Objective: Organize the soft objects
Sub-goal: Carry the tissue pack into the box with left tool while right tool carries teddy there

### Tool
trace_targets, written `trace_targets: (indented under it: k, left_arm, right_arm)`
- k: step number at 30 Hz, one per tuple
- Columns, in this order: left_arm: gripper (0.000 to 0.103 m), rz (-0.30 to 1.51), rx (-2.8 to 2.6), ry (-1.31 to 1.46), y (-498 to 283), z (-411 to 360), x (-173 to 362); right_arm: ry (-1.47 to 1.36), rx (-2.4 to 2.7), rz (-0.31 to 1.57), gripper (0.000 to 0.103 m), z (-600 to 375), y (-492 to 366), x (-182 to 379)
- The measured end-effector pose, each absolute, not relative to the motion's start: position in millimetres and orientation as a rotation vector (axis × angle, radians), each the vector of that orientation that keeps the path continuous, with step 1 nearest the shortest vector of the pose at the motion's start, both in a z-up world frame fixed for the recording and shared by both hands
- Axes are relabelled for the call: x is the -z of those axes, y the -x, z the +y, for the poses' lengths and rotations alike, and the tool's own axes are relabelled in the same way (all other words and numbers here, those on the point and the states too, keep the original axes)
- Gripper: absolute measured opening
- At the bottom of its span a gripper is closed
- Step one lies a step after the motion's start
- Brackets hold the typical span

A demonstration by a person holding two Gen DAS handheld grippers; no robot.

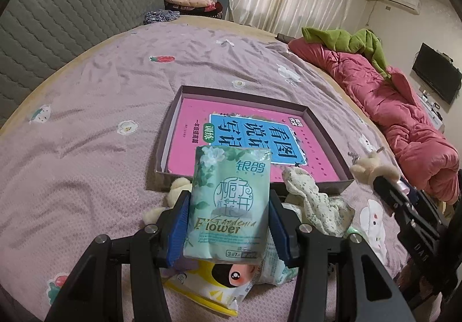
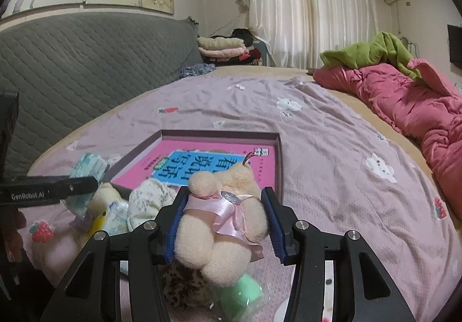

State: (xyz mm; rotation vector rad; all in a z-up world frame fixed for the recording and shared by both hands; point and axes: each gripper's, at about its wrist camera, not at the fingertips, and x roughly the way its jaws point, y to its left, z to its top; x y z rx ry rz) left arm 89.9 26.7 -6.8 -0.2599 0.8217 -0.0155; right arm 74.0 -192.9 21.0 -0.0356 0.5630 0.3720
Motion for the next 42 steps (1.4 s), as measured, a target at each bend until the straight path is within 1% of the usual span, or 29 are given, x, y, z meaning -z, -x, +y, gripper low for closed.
trace_targets:
  k: [15,25,42]
  left_arm:
    - [0.051,0.796,-0.034,0.272,-137.6,43.3,1.2]
    - [0.051,0.805,-0.043,0.241,-171.0,44.2,8.1]
    - [0.051,0.903,-0.056,0.214,-213.4,46.7,41.2]
  right_arm:
    - [0.027,-0.340,0.507,0.051,-176.2,-125.3,-27.6]
    - [0.025,-0.340,0.541,0.051,-177.8,-155.7,-16.8]
    - [0.019,-0.344,0.605,0.051,-179.6,-183.5,10.1]
